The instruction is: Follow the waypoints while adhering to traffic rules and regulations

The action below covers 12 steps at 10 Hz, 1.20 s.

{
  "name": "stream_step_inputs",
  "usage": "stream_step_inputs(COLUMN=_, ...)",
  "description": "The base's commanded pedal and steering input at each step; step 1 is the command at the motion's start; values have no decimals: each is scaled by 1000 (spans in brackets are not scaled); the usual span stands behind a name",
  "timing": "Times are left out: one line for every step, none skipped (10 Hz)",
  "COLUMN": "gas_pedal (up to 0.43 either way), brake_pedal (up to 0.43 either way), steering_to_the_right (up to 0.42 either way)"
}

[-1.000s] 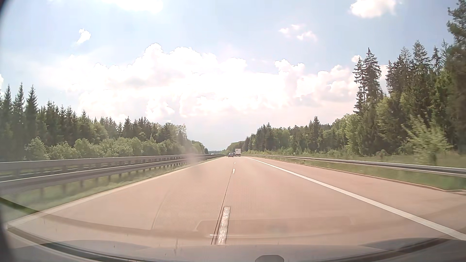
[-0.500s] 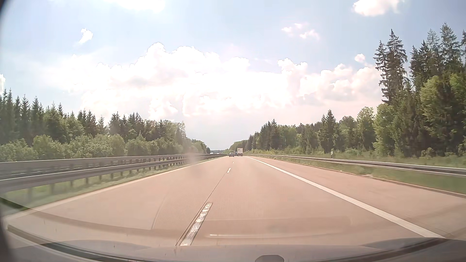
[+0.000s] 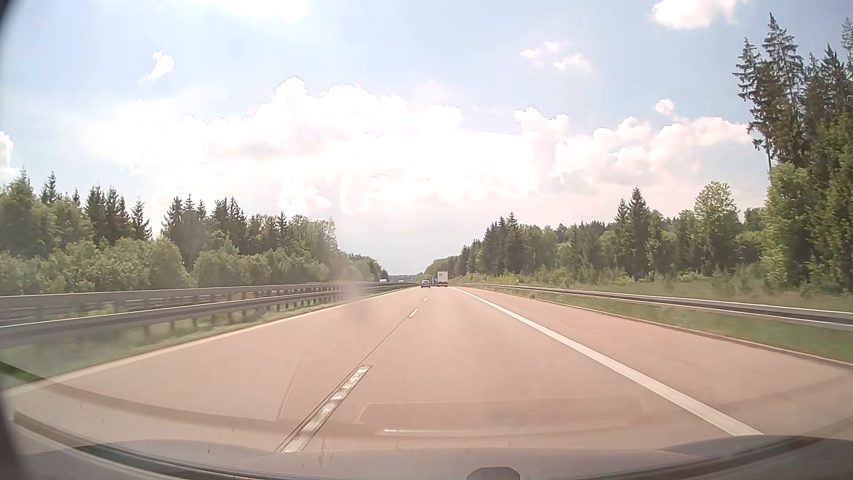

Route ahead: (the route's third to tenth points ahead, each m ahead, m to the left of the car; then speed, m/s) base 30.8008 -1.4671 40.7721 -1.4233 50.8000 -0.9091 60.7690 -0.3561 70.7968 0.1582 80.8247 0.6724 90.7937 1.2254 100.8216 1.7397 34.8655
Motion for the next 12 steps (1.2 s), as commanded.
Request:
stream_step_inputs(gas_pedal=319, brake_pedal=0, steering_to_the_right=-7)
stream_step_inputs(gas_pedal=319, brake_pedal=0, steering_to_the_right=-7)
stream_step_inputs(gas_pedal=319, brake_pedal=0, steering_to_the_right=-6)
stream_step_inputs(gas_pedal=319, brake_pedal=0, steering_to_the_right=-6)
stream_step_inputs(gas_pedal=319, brake_pedal=0, steering_to_the_right=-6)
stream_step_inputs(gas_pedal=311, brake_pedal=0, steering_to_the_right=-5)
stream_step_inputs(gas_pedal=311, brake_pedal=0, steering_to_the_right=-5)
stream_step_inputs(gas_pedal=311, brake_pedal=0, steering_to_the_right=-5)
stream_step_inputs(gas_pedal=311, brake_pedal=0, steering_to_the_right=-4)
stream_step_inputs(gas_pedal=311, brake_pedal=0, steering_to_the_right=-4)
stream_step_inputs(gas_pedal=311, brake_pedal=0, steering_to_the_right=-4)
stream_step_inputs(gas_pedal=311, brake_pedal=0, steering_to_the_right=-4)
